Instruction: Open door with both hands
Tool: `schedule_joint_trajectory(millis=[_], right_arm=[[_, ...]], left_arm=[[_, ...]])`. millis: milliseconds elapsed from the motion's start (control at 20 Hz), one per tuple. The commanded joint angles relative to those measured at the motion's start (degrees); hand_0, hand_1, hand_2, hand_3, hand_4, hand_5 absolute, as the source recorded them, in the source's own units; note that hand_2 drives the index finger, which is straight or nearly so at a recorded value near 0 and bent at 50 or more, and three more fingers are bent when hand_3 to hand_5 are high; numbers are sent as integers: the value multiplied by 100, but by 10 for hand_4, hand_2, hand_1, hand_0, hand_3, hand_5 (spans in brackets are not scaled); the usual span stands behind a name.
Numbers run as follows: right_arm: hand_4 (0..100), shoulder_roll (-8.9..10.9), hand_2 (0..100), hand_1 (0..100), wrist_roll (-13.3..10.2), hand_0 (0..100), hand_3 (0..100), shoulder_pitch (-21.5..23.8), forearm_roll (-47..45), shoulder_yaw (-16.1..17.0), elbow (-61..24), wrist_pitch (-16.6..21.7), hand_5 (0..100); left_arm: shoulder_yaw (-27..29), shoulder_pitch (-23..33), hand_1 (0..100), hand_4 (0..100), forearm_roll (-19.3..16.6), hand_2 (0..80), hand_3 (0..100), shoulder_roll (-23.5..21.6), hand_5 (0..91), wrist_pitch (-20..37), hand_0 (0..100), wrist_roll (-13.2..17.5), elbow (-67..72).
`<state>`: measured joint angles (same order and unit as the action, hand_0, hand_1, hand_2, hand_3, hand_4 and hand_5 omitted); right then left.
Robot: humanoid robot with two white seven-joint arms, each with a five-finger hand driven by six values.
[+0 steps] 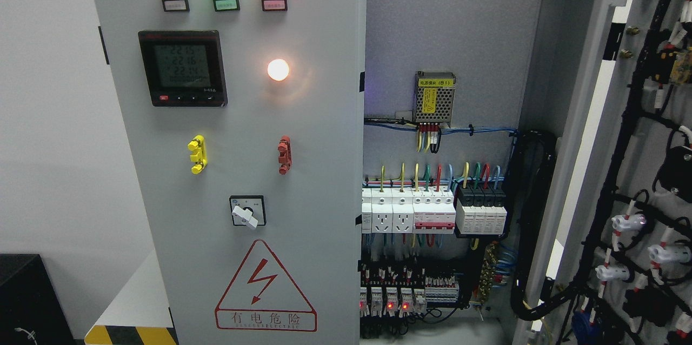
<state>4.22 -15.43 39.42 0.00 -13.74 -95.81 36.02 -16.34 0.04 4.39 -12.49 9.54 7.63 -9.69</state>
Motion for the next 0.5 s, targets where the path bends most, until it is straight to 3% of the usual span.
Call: schedule_joint_trajectory(millis=[0, 100, 351, 451], right_arm=[[0, 650, 0, 0, 13, 0, 0, -854, -132, -726, -2372, 160, 0], [0, 615, 0, 0, 13, 0, 0, -1373, -123, -779, -2372, 160, 0], [0, 606, 0, 0, 13, 0, 0, -2288, -114, -1226, -2372, 125, 0], [0, 606, 0, 0, 13, 0, 0, -2683, -105, -1298, -2363, -94, 0]], left_arm=[[2171, 154, 0, 0, -1028, 0, 0, 1538, 0, -216, 0, -217, 1559], [2091, 154, 0, 0, -1028, 0, 0, 1662, 0, -216, 0, -393, 1505], [2047, 128, 0, 0, -1028, 0, 0, 1759, 0, -234, 0, -402, 1523], [1977, 119, 0, 0, -1019, 0, 0, 1776, 0, -225, 0, -402, 1523]])
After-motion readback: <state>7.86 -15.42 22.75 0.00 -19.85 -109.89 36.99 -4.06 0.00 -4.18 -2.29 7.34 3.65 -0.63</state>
